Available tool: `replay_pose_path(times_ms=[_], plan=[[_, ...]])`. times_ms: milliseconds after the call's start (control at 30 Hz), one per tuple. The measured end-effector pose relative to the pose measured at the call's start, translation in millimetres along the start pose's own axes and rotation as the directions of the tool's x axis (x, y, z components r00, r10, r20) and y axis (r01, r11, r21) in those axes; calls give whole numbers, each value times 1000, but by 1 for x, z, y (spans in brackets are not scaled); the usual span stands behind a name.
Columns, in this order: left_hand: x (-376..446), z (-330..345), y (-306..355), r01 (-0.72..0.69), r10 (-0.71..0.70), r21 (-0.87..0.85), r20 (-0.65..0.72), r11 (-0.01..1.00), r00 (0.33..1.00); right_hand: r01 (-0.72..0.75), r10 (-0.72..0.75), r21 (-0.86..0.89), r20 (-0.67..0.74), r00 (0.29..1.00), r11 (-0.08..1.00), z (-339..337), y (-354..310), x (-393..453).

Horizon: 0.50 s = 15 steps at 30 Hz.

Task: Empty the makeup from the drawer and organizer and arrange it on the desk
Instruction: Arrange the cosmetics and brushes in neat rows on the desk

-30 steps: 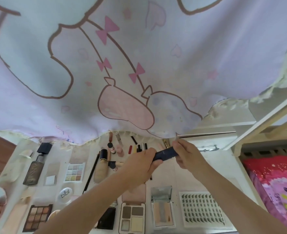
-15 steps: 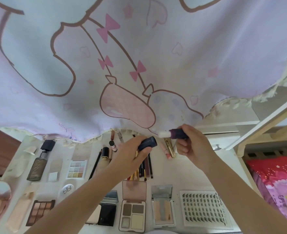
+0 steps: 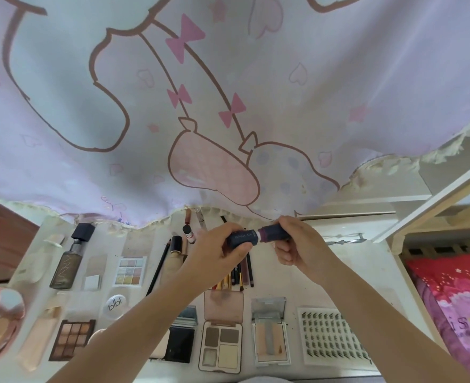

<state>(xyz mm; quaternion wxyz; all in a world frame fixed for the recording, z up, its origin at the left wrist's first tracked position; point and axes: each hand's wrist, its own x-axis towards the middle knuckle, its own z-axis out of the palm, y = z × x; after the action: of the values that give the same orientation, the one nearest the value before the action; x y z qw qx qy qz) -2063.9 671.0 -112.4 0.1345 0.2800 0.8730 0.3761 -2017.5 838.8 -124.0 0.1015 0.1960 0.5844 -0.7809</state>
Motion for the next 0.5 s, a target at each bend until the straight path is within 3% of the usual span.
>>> replay_pose_path(times_ms=[233, 400, 500], plan=[[-9, 6, -13, 122, -119, -89, 37, 988, 992, -173, 169, 34, 87, 982, 984, 0, 24, 3], [-12, 7, -18, 142, -135, -93, 70, 986, 988, -136, 194, -325, 154, 969, 936, -5, 31, 1], [-9, 7, -21, 171, -160, -133, 95, 976, 983, 27, 96, -635, 159, 983, 772, -4, 31, 1]])
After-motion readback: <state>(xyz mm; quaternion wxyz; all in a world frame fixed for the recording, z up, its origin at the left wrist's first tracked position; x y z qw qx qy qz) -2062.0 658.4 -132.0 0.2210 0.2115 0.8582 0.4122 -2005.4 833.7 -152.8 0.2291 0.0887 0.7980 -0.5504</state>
